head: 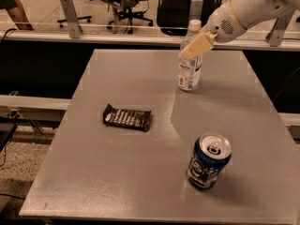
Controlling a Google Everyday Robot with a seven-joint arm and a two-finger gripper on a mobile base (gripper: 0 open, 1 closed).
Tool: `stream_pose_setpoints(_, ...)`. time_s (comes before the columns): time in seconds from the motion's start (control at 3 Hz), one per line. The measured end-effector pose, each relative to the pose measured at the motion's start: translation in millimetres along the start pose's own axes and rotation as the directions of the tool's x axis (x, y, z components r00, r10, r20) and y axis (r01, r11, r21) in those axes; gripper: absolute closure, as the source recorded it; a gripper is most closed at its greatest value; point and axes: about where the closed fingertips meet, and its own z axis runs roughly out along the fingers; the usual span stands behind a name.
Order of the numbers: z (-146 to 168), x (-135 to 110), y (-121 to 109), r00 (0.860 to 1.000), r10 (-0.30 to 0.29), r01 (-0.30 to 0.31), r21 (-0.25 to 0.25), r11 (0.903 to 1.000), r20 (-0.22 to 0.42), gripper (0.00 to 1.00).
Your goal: Move blue plastic bottle near rxbar chocolate
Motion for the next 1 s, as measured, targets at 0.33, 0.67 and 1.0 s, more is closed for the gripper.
stream_pose_setpoints(0.33,-7,-15,24,0.999,-0.039,0.040,-0.053,0.9978,0.021,0.87)
stream_pose_setpoints(0.67,-13,-30,51,0.995,-0.078,0.084,-0.105,0.9909,0.059,1.00)
stream_pose_setpoints(1.0,-13,-41,83,0.986,-0.115,0.133,-0.160,0.9781,0.118,1.00)
